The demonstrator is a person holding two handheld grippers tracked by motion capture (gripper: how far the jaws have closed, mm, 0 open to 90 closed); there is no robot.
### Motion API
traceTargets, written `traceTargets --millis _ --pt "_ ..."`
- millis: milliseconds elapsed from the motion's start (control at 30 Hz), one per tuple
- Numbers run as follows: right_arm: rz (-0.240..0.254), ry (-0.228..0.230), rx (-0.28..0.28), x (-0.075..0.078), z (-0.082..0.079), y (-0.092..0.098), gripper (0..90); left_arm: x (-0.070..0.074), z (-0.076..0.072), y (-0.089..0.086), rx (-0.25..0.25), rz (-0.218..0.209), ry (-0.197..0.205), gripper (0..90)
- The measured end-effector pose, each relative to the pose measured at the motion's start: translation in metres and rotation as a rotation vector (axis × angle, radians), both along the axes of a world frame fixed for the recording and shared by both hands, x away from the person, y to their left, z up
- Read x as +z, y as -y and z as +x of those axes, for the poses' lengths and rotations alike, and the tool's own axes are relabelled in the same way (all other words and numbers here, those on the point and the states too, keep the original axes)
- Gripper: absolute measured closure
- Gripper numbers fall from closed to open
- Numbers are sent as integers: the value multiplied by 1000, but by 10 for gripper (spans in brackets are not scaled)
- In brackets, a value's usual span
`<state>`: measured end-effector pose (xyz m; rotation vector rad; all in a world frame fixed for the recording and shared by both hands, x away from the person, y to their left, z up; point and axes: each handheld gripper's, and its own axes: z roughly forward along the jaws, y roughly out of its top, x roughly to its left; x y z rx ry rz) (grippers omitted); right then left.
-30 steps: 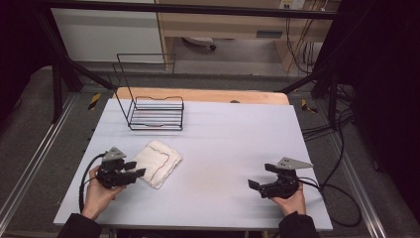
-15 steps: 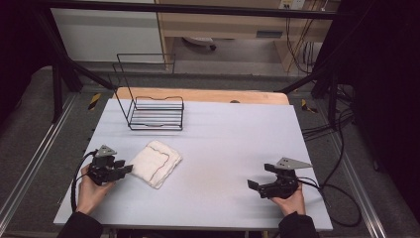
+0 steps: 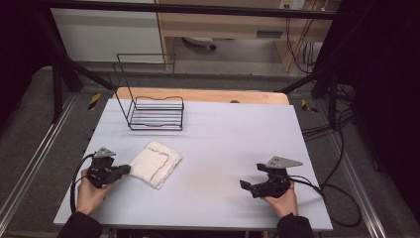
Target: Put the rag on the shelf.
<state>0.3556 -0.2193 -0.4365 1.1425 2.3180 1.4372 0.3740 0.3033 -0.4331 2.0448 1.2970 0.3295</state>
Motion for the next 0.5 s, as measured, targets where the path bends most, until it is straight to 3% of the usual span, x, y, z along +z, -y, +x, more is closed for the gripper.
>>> traceTargets --millis 333,433,500 --pt "-1 -11 15 1 2 -16 7 3 -33 5 -19 -11 20 848" --pt "-5 -9 14 0 3 -17 6 3 -32 4 -22 -20 27 827" --pt "-5 -10 12 0 4 -17 6 6 -27 0 -12 -37 43 748"
